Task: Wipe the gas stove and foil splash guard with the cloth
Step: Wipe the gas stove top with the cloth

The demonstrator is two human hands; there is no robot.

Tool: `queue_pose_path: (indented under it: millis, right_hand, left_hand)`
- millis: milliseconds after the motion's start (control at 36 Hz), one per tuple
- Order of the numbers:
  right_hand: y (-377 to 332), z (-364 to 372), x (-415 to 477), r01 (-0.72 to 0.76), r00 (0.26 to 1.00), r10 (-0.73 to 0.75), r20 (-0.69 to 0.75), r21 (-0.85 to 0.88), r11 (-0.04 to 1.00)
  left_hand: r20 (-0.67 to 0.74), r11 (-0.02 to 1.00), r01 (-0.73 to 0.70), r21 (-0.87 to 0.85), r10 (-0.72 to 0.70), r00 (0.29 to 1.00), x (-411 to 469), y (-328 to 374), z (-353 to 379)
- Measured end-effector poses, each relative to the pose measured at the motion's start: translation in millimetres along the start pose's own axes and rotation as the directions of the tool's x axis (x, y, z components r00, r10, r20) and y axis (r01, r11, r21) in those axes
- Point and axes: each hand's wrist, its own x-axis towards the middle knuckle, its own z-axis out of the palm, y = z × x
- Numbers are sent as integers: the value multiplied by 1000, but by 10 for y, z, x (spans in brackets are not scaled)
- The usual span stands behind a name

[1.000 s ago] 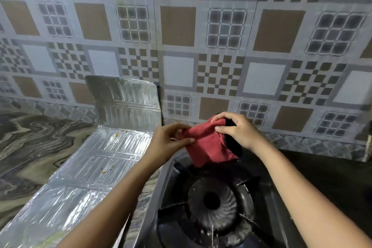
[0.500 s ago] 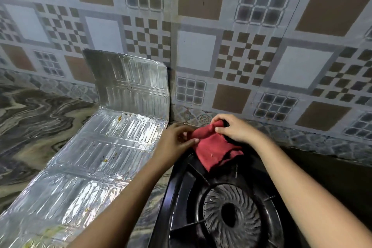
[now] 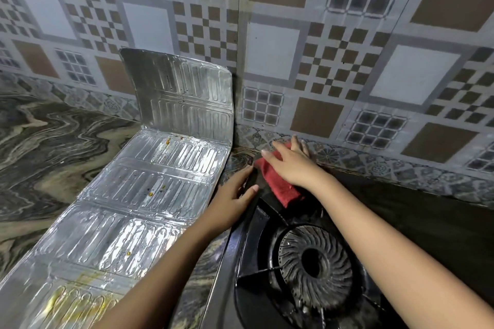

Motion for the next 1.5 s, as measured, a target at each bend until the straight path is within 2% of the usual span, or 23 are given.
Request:
queue_pose_path:
  millis: [139,306,417,528,611,722,806,889,972,1167,1500]
  right_hand:
    - [-44,125,133,74,997,-77,-16,-152,986]
    - [-98,162,245,137,987,-152,-52,-220,966]
    - [-176,143,359,113,993,-114,5,-180,977]
    - [-209,149,436,37,999,-39,-22,-103,994]
    - [-189,134,480,48,999,-47,21,-43,998]
    - [-70,6,467,224,965,-211,155,-75,972]
    - [26,-96,390,405,899,-368,237,-131,905]
    - [45,-76,350,477,869,-415,270,-231,848]
    - [8,-4,363,459,883,-409,229,-248,853]
    - [0,59,411,290,956,-272,111,-223,930]
    - [346,-94,323,309,945,-280,168,-182,933]
  left_hand:
    - [8,987,73,-140,-72,997,-78,-29,-8]
    - [28,974,108,-201,-104,994,-152,-3,7]
    - [20,968,115,-224,-113,993,-158,32,-4]
    - [59,959,142,-245,-132,990,-144,22,-20]
    - [58,964,112,-242,-101,993,-102,7,-23]
    - [72,959,98,-266,-82,994,-21,-33,-28]
    - [71,947,89,-307,-71,995,31,-75,-21]
    - [68,941,80,-329,-61,996,63,-127,-12]
    - [65,949,37,-314,-17,998,78,-157,-19]
    - [58,945,38,-325,-20,998,62,-115,-39]
    - [10,968,68,-240,-67,998,236,13,69]
